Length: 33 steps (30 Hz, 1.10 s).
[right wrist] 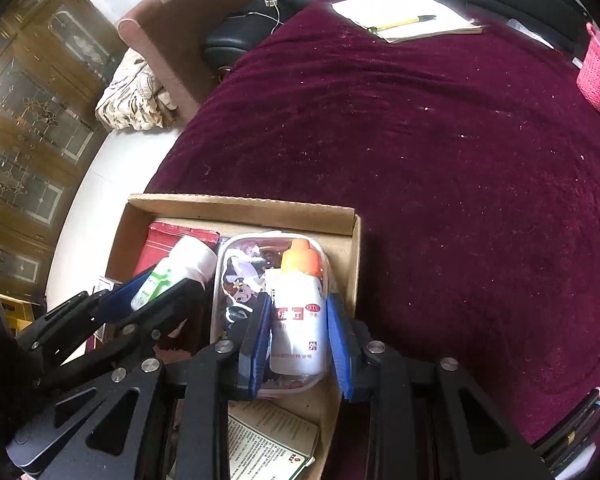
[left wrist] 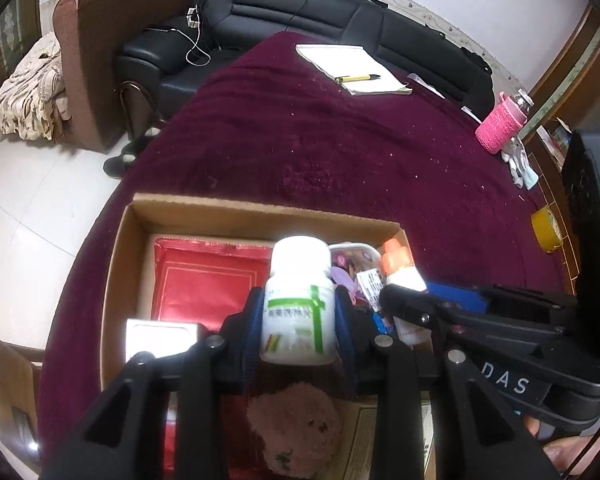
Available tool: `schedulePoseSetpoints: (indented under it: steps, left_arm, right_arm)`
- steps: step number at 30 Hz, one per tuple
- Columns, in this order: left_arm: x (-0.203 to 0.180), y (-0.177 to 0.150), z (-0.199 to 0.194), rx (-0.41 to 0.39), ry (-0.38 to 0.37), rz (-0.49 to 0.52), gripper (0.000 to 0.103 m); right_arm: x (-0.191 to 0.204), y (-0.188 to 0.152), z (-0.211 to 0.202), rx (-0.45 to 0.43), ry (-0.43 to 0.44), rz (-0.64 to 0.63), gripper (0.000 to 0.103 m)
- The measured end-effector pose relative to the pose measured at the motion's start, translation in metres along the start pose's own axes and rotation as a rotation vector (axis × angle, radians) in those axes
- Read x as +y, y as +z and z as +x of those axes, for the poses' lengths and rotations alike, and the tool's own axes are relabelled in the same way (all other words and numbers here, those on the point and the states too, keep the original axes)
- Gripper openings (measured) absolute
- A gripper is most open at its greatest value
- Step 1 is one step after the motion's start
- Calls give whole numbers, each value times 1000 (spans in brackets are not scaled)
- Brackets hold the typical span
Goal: Organize objects
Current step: 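Lower both bottles into the box, opening both tools, then move both open tools toward the black markers and white foam block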
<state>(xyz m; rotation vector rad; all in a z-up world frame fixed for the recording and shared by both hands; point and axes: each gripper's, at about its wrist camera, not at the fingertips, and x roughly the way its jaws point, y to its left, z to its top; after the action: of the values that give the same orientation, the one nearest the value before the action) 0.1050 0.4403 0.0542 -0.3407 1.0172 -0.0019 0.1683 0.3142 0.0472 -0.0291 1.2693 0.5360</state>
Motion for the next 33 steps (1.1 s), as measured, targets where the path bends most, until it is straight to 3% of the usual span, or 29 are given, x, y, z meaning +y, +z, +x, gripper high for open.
schedulePoseSetpoints:
  steps: [7, 11, 17, 24, 33]
  left_arm:
    - [4, -3, -6, -8, -15, -12, 36]
    - [4, -6, -13, -13, -6, -15, 45]
    - [-4, -19, -34, -44, -21, -18, 45]
    - [-39, -41, -58, -73, -55, 36, 50]
    - [-108, -69, -53, -32, -115, 111, 50]
  right_arm:
    - [-2, -5, -11, -12, 16, -1, 42]
    - [-8, -13, -26, -31, 44, 18, 43]
    - [-21, -34, -52, -60, 98, 66, 45]
    - [-55, -75, -70, -48, 140, 128, 48]
    - [-136, -131, -100, -50, 121, 241, 48]
